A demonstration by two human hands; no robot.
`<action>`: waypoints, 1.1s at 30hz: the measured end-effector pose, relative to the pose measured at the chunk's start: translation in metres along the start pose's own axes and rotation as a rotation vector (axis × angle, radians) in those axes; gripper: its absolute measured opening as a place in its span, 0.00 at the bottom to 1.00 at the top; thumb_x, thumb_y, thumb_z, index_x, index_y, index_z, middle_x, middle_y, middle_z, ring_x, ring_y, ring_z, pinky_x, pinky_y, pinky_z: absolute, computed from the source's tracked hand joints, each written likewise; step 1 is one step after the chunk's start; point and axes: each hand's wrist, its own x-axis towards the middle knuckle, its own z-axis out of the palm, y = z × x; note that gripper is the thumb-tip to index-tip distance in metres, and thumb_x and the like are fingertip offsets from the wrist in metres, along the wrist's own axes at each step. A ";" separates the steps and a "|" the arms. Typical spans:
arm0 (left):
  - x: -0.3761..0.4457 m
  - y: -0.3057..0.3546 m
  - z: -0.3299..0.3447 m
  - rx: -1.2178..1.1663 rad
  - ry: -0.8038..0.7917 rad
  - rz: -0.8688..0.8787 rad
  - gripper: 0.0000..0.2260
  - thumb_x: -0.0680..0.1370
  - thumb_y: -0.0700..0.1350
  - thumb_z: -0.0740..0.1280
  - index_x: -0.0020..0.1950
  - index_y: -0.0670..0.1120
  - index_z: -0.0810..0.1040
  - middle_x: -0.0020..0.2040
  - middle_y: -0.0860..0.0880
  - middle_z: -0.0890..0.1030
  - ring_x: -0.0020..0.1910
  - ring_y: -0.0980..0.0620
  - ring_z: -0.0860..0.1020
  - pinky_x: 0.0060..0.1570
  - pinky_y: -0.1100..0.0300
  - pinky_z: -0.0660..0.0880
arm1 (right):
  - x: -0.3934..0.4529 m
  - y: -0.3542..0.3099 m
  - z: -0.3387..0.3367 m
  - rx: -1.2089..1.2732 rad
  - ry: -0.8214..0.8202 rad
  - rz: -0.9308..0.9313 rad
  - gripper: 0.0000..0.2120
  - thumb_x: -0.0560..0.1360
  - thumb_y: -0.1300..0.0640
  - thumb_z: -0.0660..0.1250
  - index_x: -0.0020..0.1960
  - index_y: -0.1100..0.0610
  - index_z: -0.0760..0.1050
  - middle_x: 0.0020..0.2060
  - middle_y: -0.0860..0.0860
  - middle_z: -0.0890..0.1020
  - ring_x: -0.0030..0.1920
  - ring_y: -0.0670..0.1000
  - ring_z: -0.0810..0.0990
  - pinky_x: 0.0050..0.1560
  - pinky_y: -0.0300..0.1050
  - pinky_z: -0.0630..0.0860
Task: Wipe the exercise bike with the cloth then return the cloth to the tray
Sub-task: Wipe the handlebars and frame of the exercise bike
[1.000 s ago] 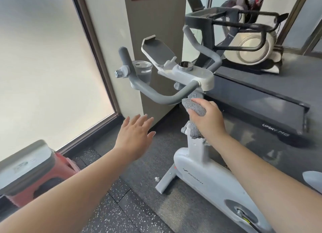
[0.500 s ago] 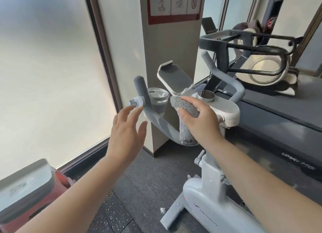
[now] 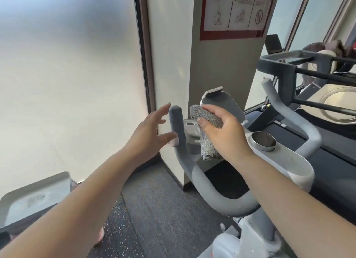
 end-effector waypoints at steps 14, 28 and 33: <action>0.026 -0.011 -0.018 -0.007 -0.078 0.089 0.29 0.65 0.54 0.78 0.61 0.65 0.68 0.56 0.65 0.75 0.50 0.65 0.76 0.47 0.68 0.72 | 0.033 -0.018 0.042 -0.040 -0.055 -0.059 0.16 0.75 0.46 0.67 0.62 0.40 0.76 0.54 0.44 0.74 0.55 0.43 0.75 0.57 0.37 0.71; 0.040 -0.031 -0.021 0.001 -0.105 0.265 0.31 0.65 0.56 0.77 0.66 0.60 0.70 0.56 0.62 0.76 0.49 0.65 0.76 0.49 0.68 0.72 | 0.003 -0.014 0.058 -0.162 0.189 0.023 0.09 0.72 0.52 0.71 0.51 0.47 0.76 0.51 0.44 0.79 0.51 0.41 0.76 0.50 0.26 0.70; 0.045 -0.036 -0.022 -0.044 -0.125 0.300 0.31 0.65 0.56 0.76 0.66 0.57 0.72 0.56 0.61 0.78 0.48 0.64 0.77 0.46 0.76 0.69 | 0.025 -0.031 0.067 -0.264 0.267 0.070 0.12 0.72 0.44 0.69 0.51 0.47 0.74 0.51 0.43 0.75 0.48 0.39 0.72 0.43 0.29 0.69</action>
